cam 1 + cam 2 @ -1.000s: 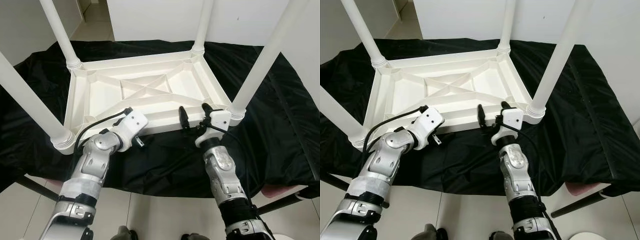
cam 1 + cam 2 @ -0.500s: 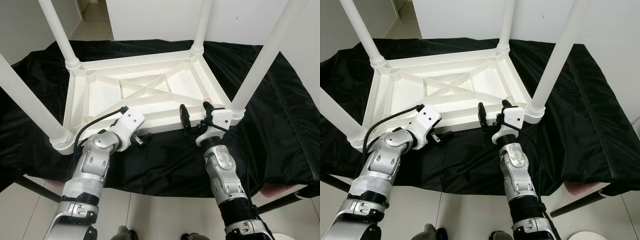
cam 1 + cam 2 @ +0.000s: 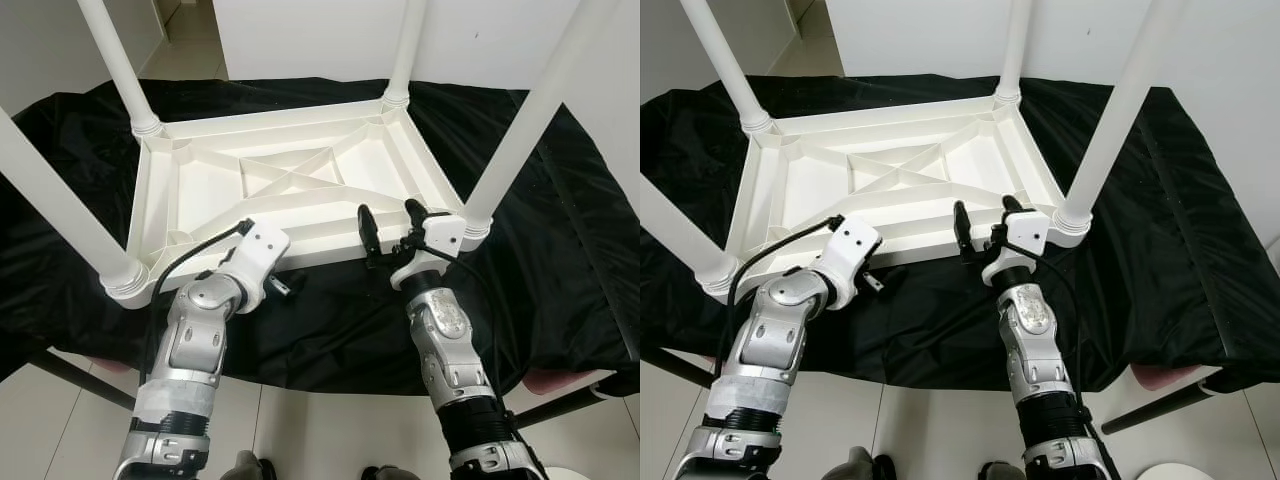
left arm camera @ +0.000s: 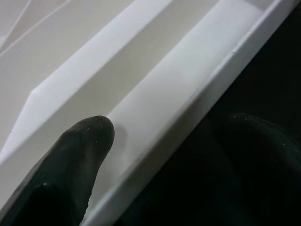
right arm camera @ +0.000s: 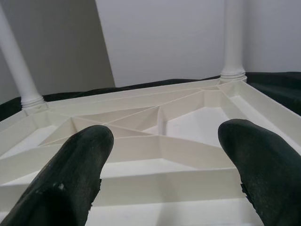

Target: Building children table

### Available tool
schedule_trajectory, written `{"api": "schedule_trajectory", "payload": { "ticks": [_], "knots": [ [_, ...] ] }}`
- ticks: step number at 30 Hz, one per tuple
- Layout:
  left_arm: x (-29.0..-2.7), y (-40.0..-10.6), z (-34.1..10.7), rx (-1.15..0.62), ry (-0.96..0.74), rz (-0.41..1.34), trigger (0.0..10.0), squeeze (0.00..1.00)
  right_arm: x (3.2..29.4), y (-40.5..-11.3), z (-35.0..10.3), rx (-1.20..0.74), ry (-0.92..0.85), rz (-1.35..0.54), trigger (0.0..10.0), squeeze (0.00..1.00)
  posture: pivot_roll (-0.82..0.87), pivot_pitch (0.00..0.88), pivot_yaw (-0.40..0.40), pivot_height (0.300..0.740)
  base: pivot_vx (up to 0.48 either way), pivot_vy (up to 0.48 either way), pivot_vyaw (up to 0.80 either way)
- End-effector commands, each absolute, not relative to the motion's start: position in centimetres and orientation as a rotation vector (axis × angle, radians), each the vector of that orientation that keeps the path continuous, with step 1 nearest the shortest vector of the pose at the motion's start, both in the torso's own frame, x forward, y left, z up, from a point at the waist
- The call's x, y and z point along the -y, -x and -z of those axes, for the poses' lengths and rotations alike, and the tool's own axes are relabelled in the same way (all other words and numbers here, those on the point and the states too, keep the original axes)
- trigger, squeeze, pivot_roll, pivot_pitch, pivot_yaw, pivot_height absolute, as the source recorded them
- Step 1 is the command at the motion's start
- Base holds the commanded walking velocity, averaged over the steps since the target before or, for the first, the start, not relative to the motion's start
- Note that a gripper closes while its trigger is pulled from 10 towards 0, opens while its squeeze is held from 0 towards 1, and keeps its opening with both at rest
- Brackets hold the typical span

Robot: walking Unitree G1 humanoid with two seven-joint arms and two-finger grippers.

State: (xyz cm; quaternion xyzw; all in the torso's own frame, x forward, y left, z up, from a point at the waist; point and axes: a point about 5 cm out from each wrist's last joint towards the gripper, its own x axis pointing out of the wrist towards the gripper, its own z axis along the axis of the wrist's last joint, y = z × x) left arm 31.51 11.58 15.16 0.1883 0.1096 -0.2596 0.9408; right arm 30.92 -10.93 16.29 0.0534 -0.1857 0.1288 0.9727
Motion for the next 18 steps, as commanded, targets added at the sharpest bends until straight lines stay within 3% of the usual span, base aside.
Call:
{"api": "schedule_trajectory", "payload": {
  "ticks": [1,18],
  "knots": [
    [-13.14,-31.85,-15.11,-0.197,-0.397,0.233,10.0,0.00,10.46,-30.70,-16.25,0.375,-0.111,-0.268,10.0,0.00,-0.10,0.100,0.065,0.740,0.000,0.000,0.00],
    [-13.07,-32.16,-14.67,-0.268,-0.368,0.212,10.0,0.00,10.07,-30.51,-16.24,0.369,-0.118,-0.267,10.0,0.00,-0.11,0.102,0.066,0.740,0.000,0.000,0.00]
  ]
}}
